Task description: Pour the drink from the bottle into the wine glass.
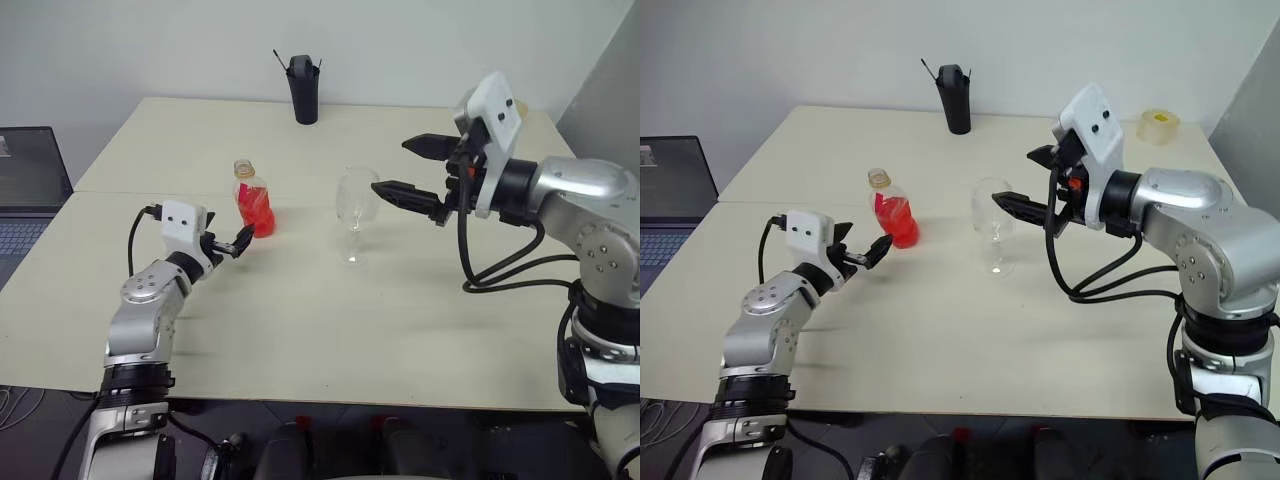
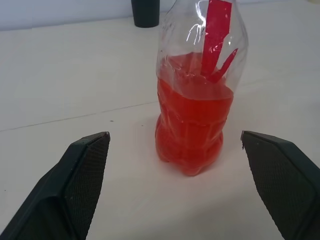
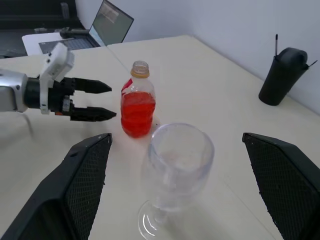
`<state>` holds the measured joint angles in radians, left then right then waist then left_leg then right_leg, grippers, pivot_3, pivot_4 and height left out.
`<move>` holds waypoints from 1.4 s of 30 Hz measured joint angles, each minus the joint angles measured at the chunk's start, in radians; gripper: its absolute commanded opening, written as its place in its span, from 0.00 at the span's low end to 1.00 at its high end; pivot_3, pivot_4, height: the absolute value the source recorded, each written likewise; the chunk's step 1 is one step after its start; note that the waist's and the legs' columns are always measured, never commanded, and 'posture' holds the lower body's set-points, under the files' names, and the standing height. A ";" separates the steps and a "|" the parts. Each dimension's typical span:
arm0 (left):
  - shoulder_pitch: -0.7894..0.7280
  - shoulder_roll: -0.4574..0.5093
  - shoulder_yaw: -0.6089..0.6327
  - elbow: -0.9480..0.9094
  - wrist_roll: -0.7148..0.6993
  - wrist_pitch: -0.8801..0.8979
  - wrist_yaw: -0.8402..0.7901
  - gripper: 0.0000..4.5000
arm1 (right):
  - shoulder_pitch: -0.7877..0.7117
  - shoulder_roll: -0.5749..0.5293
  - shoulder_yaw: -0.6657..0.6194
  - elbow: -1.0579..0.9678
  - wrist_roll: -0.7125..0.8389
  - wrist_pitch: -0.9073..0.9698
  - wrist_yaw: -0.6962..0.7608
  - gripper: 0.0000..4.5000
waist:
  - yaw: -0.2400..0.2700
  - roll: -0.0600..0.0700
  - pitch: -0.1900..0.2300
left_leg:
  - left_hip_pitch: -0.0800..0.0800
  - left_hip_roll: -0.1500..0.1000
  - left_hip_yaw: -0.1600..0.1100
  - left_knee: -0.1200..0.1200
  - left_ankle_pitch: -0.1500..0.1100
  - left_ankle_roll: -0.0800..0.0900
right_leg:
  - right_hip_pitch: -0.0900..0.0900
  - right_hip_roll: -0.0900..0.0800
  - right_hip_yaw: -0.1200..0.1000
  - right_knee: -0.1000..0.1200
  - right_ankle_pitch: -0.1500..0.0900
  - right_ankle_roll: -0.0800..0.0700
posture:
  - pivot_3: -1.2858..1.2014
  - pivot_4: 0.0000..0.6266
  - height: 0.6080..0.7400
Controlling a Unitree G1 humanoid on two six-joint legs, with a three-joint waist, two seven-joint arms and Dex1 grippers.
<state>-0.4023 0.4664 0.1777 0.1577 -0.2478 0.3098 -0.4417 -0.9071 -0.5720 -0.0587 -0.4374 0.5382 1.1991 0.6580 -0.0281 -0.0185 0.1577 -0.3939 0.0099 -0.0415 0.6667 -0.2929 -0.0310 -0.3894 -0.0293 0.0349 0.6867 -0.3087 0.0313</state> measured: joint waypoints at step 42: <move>-0.509 0.017 -0.133 0.482 0.167 -0.440 -0.154 0.19 | 0.342 -0.123 -0.104 -0.151 0.065 -0.148 -0.010 1.00 | 0.003 -0.003 0.002 | -0.023 -0.001 -0.003 0.013 0.002 -0.004 | -0.019 0.004 -0.004 0.009 0.000 0.001 | 0.52 0.24 1.00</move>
<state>-0.9112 0.4833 0.0442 0.6399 -0.0805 -0.1297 -0.5960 -0.5647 -0.6946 -0.1628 -0.5886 0.6032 1.0509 0.6480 -0.0249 -0.0212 0.1594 -0.4166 0.0086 -0.0440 0.6799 -0.2906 -0.0346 -0.4081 -0.0257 0.0309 0.6962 -0.3084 0.0320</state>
